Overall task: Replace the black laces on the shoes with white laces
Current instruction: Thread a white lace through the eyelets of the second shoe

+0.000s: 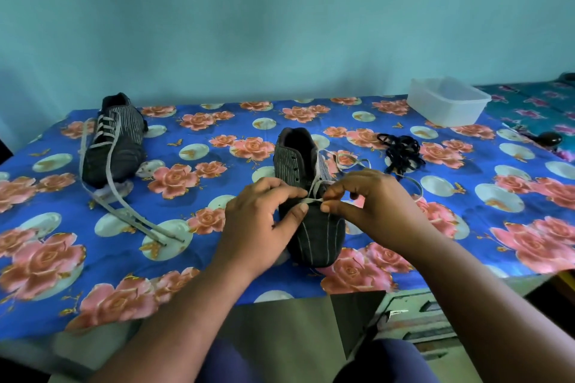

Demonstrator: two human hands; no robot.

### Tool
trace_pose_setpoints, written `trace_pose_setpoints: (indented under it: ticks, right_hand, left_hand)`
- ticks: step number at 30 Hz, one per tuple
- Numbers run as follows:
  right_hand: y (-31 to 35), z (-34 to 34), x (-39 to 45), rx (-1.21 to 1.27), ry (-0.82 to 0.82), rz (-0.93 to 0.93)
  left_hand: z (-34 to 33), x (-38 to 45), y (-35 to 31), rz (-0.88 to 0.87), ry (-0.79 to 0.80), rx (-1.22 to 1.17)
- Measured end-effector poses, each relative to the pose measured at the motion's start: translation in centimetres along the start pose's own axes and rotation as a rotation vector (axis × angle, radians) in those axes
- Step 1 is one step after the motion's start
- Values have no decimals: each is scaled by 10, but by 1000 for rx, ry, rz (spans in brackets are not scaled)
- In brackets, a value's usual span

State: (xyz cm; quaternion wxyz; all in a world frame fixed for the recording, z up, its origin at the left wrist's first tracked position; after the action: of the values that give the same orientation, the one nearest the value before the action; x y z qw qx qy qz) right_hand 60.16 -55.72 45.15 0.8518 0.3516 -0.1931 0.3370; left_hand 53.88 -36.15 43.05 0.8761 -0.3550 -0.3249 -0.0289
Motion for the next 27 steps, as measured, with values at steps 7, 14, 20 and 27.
trace_pose_setpoints:
  ticks: [7, 14, 20, 27]
  right_hand:
    - [8, -3, 5, -181, 20, 72]
    - [6, -8, 13, -181, 122, 101]
    - [-13, -12, 23, 18, 358, -17]
    - [-16, -5, 23, 2, 187, -150]
  left_hand:
    - [-4, 24, -16, 61, 197, 153]
    - [-18, 28, -6, 245, 311, -62]
    - [-9, 22, -6, 169, 240, 14]
    - [-5, 17, -2, 295, 127, -216]
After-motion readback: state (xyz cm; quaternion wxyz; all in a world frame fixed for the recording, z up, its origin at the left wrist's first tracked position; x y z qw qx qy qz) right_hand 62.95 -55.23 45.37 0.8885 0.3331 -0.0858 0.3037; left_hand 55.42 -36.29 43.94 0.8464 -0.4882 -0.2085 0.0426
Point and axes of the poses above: each hand's wrist, its own x-axis towards the middle knuckle, its own z-axis out of the back of the hand, y = z × x, the point moved 5 cm from there along x, towards the middle knuckle, and after that the axes turned 8 degrees about -y, right-handed, at the moved point
